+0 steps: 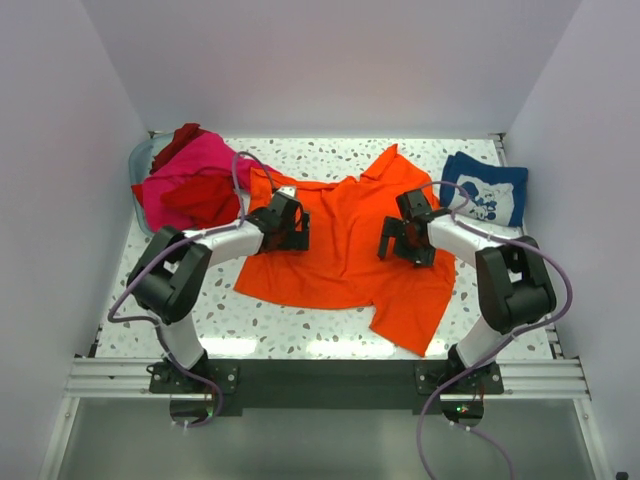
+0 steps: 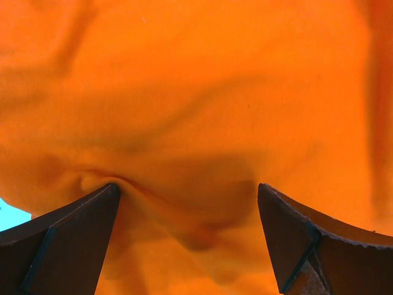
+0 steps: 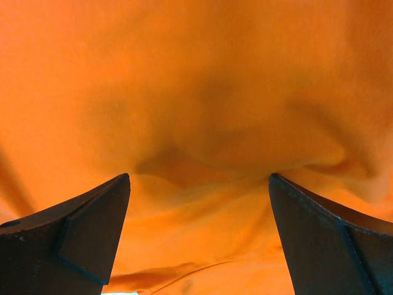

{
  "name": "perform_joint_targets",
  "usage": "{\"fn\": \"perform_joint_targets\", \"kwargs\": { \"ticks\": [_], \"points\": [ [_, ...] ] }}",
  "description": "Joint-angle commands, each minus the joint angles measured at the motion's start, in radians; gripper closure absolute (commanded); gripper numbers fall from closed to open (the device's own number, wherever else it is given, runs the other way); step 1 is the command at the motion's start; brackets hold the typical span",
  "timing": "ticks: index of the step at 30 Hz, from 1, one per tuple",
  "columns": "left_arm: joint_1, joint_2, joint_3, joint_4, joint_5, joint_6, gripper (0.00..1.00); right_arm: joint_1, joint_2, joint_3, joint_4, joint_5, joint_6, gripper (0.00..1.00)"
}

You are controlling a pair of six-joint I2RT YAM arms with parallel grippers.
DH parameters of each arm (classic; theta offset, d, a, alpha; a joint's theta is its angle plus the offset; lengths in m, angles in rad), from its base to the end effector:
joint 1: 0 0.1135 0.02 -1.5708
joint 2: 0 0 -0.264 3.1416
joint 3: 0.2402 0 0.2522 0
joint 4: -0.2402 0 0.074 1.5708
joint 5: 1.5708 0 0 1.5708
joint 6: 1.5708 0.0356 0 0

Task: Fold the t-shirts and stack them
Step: Flatten the tshirt out

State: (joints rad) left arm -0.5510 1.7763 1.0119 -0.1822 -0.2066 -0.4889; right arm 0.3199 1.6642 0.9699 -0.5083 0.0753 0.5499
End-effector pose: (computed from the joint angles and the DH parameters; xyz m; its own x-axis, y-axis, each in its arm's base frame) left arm 0.3070 -0.1801 0.1574 -0.8030 -0.0461 -0.5942 0.0375 0.9911 -0.1275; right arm 0.2958 0.0952 0.1636 -0.9055 0.2490 -0.3436 0.2174 0.9676 0.1283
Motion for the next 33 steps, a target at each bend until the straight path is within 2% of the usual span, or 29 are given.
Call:
{"fn": "perform_joint_targets", "kwargs": {
  "ticks": [1,11,16,20,26,29,30,31,33],
  "points": [
    [0.003,0.069,0.03,0.012,-0.019,-0.037,0.01,-0.027,0.077,-0.004,0.028,-0.009,0.01,0.02],
    [0.003,0.144,0.186,-0.042,-0.024,-0.014,0.01,-0.079,0.111,0.099,-0.01,-0.018,-0.04,0.02],
    [-0.003,-0.024,0.145,-0.083,-0.076,-0.022,0.0,-0.079,0.069,0.161,-0.032,-0.058,-0.076,0.04],
    [-0.004,-0.281,0.0,-0.143,-0.177,-0.095,0.0,-0.077,-0.012,0.162,-0.05,-0.074,-0.085,0.04],
    [0.011,-0.495,-0.208,-0.272,-0.32,-0.218,0.02,-0.077,-0.199,0.084,-0.084,-0.114,-0.071,0.04],
    [0.078,-0.523,-0.287,-0.264,-0.283,-0.217,0.08,-0.077,-0.288,0.024,-0.101,-0.12,-0.056,0.04],
    [0.121,-0.543,-0.32,-0.249,-0.258,-0.206,0.2,-0.076,-0.341,0.001,-0.117,-0.118,-0.053,0.04],
    [0.137,-0.543,-0.32,-0.24,-0.252,-0.206,0.2,-0.076,-0.369,-0.008,-0.128,-0.118,-0.053,0.04],
    [0.163,-0.546,-0.351,-0.218,-0.231,-0.191,0.3,-0.077,-0.435,-0.023,-0.163,-0.124,-0.054,0.04]
  ]
}}
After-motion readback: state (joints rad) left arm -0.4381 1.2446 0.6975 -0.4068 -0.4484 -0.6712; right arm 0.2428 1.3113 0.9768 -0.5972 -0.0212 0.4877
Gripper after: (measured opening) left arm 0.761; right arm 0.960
